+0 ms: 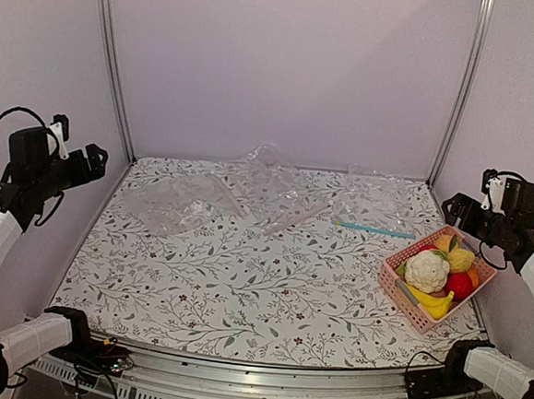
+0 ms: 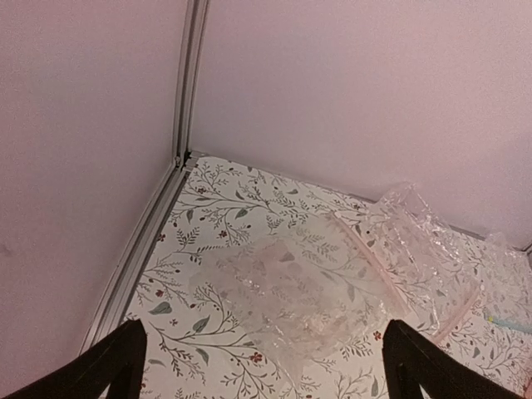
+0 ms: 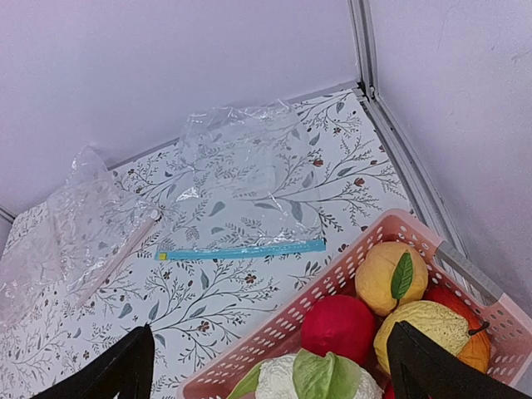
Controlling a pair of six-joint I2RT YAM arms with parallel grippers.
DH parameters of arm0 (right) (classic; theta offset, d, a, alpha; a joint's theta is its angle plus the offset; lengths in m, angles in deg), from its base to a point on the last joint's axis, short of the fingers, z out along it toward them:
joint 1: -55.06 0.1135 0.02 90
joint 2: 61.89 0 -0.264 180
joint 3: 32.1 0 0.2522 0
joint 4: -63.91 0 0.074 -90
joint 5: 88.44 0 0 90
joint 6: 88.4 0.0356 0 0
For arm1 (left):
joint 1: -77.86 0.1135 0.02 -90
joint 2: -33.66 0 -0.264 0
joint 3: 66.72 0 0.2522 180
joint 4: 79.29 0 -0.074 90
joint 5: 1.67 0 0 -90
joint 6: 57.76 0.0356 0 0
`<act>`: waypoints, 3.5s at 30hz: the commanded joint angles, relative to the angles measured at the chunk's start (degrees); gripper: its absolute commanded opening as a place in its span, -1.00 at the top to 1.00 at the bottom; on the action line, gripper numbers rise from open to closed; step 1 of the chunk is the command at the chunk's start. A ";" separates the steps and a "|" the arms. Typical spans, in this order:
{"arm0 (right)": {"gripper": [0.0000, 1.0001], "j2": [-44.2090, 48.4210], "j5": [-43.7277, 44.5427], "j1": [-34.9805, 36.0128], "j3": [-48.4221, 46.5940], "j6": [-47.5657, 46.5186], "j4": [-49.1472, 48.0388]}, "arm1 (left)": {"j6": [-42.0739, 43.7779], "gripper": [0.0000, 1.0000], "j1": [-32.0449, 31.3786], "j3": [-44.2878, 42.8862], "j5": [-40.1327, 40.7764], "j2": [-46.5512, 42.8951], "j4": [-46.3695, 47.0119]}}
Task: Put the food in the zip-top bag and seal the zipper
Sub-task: Pick up the zipper food storage bag at the center of the board, then place the zipper food storage bag at the center of the board.
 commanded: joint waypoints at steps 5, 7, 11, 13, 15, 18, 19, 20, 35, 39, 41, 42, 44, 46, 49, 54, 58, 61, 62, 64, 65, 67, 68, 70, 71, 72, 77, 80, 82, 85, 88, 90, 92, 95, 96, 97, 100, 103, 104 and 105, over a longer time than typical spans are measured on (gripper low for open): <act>-0.98 0.23 0.94 0.21 0.02 1.30 -1.72 | -2.28 -0.99 0.19 0.56 0.31 1.14 1.15; -0.97 0.56 2.05 0.17 0.11 2.52 -2.34 | -2.57 -0.99 0.19 0.22 0.49 1.37 0.93; -0.98 0.24 2.66 0.17 -0.91 4.15 -1.74 | -3.25 -0.99 0.06 0.55 1.37 -0.40 1.09; -0.97 -0.51 3.60 0.13 -2.10 5.55 -0.37 | -4.07 -0.99 0.01 1.14 1.27 -0.78 0.90; -0.98 -1.60 3.53 0.19 -3.31 6.94 1.35 | -6.27 -0.99 0.00 1.71 -0.25 -0.20 0.19; -0.97 -2.57 0.10 0.22 -4.32 8.06 1.96 | -11.39 -0.99 0.01 3.81 -6.13 2.01 0.88; -0.97 -2.71 -1.48 0.25 -4.50 8.54 1.92 | -13.77 -0.99 -0.13 5.06 -7.78 2.56 2.01; -0.97 -2.94 -3.39 0.20 -4.93 9.17 1.98 | -15.16 -0.99 -0.39 7.14 -8.97 2.85 3.56; -0.98 -10.43 -1.03 18.44 -11.21 10.12 6.10 | -26.56 -0.99 -2.83 19.17 -20.01 19.73 24.09; -0.98 -10.52 -0.67 19.53 -10.31 11.33 4.52 | -26.08 -0.98 -4.19 18.72 -16.04 24.44 26.11; -0.98 -10.40 -0.55 19.74 -10.27 11.52 4.38 | -25.99 -0.89 -4.21 18.81 -15.90 25.94 27.45; -0.98 -10.46 -0.46 19.74 -10.34 11.36 4.52 | -25.98 -0.81 -4.81 18.67 -16.00 26.81 28.02; -0.97 -10.32 -0.17 19.71 -10.57 11.08 4.95 | -26.07 -0.66 -5.79 18.32 -15.76 28.48 28.29; -0.97 -9.96 -0.30 19.71 -10.72 11.05 5.61 | -26.47 -0.54 -6.40 18.47 -15.28 29.45 28.61; -0.98 -8.64 -0.09 19.75 -10.46 11.06 6.49 | -26.94 -0.37 -6.83 19.54 -14.21 30.31 30.50; -0.98 -6.51 1.61 19.72 -10.66 10.40 9.51 | -26.15 -0.31 -6.84 18.51 -14.77 33.75 30.92; -0.97 -5.28 2.21 19.71 -11.31 9.65 12.64 | -26.52 -0.11 -6.84 18.05 -14.88 36.16 32.32; -0.98 -3.04 2.86 19.69 -10.80 9.71 13.91 | -27.17 0.17 -6.84 17.81 -15.64 36.48 33.94; -0.97 -2.41 3.11 19.71 -10.66 9.68 14.39 | -27.16 0.26 -6.84 17.69 -15.71 36.11 34.04; -0.98 -1.22 3.53 19.77 -10.54 9.71 15.27 | -26.92 0.47 -6.84 17.50 -15.66 34.88 33.53; -0.97 -0.81 3.54 19.72 -10.53 9.60 15.57 | -26.68 0.58 -6.84 17.42 -15.61 34.05 33.15; -0.98 -0.51 3.55 19.70 -10.39 9.85 16.06 | -26.12 0.75 -6.84 17.12 -15.53 32.49 31.60; -0.98 -0.26 3.47 19.76 -10.18 10.02 15.96 | -25.55 0.82 -6.84 16.74 -15.75 31.69 30.60; -0.97 -0.03 2.92 19.69 -9.75 10.70 15.49 | -24.22 0.91 -6.84 15.60 -16.35 30.20 27.90; -0.97 0.03 2.55 19.76 -9.55 10.89 15.21 | -23.61 0.95 -6.84 14.90 -16.74 29.39 26.62; -0.97 0.01 1.92 19.70 -9.37 11.27 14.79 | -23.08 1.00 -6.84 14.01 -17.22 28.46 25.32; -0.98 -1.93 -2.05 19.78 -9.24 12.18 12.04 | -20.38 1.00 -6.93 9.24 -22.71 23.43 17.42; -0.97 -4.00 -4.67 20.29 -9.42 12.74 8.83 | -18.71 1.00 -7.21 5.10 -29.76 21.42 13.59; -0.97 -5.81 -6.38 21.21 -9.93 12.47 6.32 | -17.76 1.00 -7.79 2.73 -34.49 20.68 12.14; -0.97 -9.43 -6.79 23.68 -11.29 11.79 3.18 | -15.30 1.00 -10.03 -0.61 -41.49 20.01 11.66; -0.97 -13.19 -7.13 26.17 -13.19 11.20 1.82 | -11.79 1.00 -13.74 -3.91 -45.21 19.10 10.72; -0.97 -15.12 -6.75 27.40 -13.78 10.77 1.13 | -10.02 1.00 -16.46 -5.89 -49.06 18.90 10.74; -0.98 -16.66 -5.65 28.23 -13.56 10.74 0.40 | -9.24 1.00 -18.48 -6.80 -53.27 19.00 11.21; -0.98 -17.05 -5.18 28.65 -11.41 11.32 -1.60 | -7.31 1.00 -21.77 -6.03 -58.43 18.92 12.45; -0.98 -16.99 -5.11 28.70 -10.65 11.75 -2.20 | -6.97 1.00 -22.58 -5.49 -59.24 19.10 12.59; -0.98 -16.77 -5.04 28.78 -9.90 12.04 -2.83 | -6.56 1.00 -23.18 -4.56 -60.03 19.48 12.46; -0.97 -16.38 -4.11 28.91 -8.53 12.82 -3.06 | -6.46 0.98 -25.02 -1.97 -58.43 22.02 11.48; -0.97 -16.35 -3.17 29.00 -8.44 13.03 -1.98 | -6.94 0.99 -29.33 1.58 -53.35 24.91 11.26; -0.98 -16.47 -3.07 29.01 -8.70 12.90 -1.43 | -7.09 0.99 -30.97 2.53 -51.87 25.57 10.98; -0.97 -16.56 -3.11 29.01 -9.08 12.68 -0.95 | -7.33 0.99 -32.30 3.68 -50.06 26.01 10.06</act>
